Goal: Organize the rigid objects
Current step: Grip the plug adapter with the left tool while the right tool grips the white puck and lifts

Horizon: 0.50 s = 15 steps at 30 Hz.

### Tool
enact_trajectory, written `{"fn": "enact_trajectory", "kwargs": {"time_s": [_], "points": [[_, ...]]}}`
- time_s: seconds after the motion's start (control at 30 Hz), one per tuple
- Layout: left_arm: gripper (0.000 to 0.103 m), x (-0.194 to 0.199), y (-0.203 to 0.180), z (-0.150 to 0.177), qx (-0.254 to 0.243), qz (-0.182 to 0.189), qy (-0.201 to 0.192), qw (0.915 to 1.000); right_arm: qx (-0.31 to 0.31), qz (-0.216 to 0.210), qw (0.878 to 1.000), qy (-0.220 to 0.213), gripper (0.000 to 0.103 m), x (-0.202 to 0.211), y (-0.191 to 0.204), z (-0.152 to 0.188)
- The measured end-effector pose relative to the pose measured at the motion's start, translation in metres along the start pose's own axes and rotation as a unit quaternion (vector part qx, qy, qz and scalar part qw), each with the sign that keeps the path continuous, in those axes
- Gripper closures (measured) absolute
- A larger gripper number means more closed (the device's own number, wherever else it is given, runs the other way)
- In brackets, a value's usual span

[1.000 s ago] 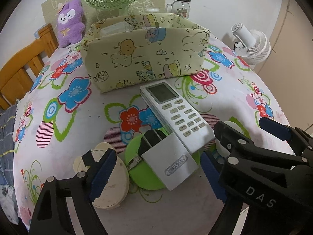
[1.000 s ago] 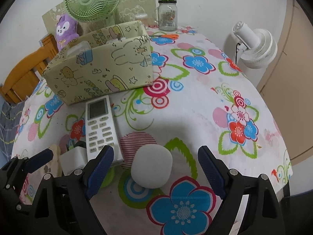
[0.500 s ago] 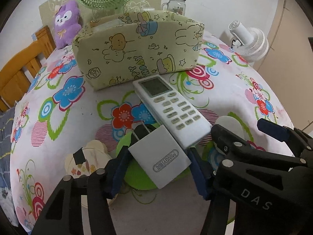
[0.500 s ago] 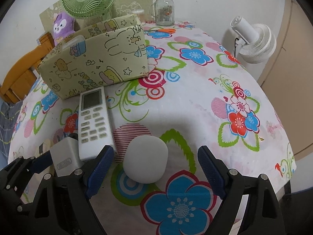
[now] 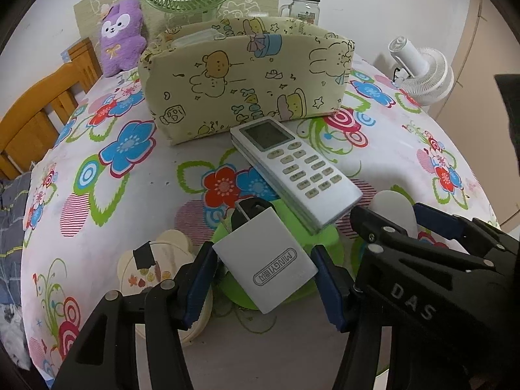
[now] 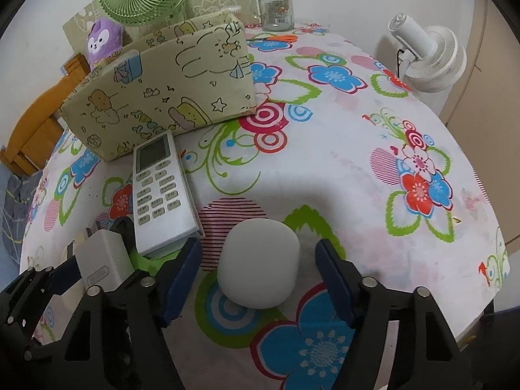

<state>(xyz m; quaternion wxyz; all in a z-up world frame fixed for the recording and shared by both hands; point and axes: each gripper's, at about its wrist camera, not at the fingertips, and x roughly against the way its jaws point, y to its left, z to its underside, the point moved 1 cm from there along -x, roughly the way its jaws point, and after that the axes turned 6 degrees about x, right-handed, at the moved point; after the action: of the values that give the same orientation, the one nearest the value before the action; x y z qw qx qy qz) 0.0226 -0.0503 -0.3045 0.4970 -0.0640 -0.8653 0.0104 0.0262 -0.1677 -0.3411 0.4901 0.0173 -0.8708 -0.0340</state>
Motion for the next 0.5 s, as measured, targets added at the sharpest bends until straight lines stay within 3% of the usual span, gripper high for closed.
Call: {"fn": "enact_trajectory", "kwargs": {"time_s": [0.07,0.1,0.5], "points": [[0.042,0.000,0.000,0.001,-0.002,-0.004,-0.002,1.0000,0.011,0.015,1.000,0.000,0.049,-0.001,0.002,-0.001],[0.042,0.000,0.000,0.001,-0.002,-0.004,-0.002,1.0000,0.013,0.016,1.000,0.000,0.051,-0.001,0.002,-0.002],[0.042,0.008,-0.001,-0.014,0.017,0.007,-0.017,0.9997,0.007,0.029,0.999,-0.021,0.051,0.013,-0.001,-0.021]]}}
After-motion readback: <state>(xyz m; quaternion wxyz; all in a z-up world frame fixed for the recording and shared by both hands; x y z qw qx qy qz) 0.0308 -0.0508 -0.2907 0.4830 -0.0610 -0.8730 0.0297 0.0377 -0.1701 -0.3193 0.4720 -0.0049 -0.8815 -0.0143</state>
